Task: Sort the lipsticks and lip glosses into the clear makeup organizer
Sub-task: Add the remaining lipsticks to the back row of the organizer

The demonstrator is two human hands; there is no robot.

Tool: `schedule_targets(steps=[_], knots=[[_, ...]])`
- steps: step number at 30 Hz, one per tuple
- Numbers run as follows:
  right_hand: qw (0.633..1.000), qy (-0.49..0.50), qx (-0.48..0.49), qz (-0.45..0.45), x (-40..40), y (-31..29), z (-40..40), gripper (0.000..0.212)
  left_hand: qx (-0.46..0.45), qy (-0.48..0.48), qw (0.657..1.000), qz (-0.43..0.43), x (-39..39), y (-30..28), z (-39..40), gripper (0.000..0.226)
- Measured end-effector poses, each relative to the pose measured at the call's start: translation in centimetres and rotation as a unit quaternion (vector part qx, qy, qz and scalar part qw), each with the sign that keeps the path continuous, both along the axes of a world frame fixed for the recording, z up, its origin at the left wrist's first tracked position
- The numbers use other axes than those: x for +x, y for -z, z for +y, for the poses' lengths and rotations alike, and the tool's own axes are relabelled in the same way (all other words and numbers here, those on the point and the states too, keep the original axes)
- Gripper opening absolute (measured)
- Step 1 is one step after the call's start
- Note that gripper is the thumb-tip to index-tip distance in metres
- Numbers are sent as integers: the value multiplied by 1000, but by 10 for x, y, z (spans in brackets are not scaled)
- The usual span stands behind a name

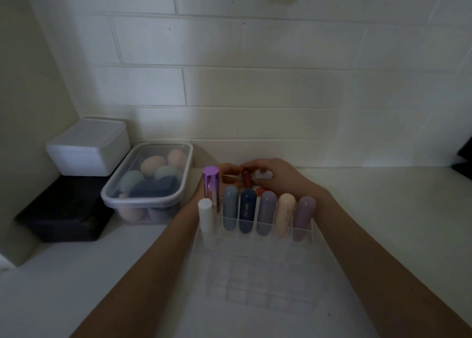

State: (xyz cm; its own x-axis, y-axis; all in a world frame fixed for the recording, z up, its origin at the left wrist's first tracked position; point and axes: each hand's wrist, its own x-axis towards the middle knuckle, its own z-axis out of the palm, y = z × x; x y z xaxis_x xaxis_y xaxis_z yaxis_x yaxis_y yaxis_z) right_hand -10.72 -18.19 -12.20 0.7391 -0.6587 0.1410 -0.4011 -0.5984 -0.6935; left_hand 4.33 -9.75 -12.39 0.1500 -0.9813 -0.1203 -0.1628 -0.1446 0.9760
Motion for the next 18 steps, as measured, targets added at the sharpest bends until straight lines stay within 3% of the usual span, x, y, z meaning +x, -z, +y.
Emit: schedule_targets(steps=[3,8,13,15,16,18], knots=[[1000,13,-1,-9,-3,1,0,28,-19,5,1000,-24,3,4,-1,29],[999,35,9,-21,-17,1,7,25,-17,171,977,-126,8,-3,-14,45],[997,74,6,3,-40,-11,12,21,-32,163,966,-197,5,3,-15,33],[994,92,2,50,-53,-12,16,23,-50,101,988,-107,-1,2,-10,36],[993,98,-4,60,-57,-10,19,24,-10,61,997,-50,-5,5,-10,37],[991,121,-18,46,-61,-6,25,21,15,69,997,-43,-6,-1,-6,35]])
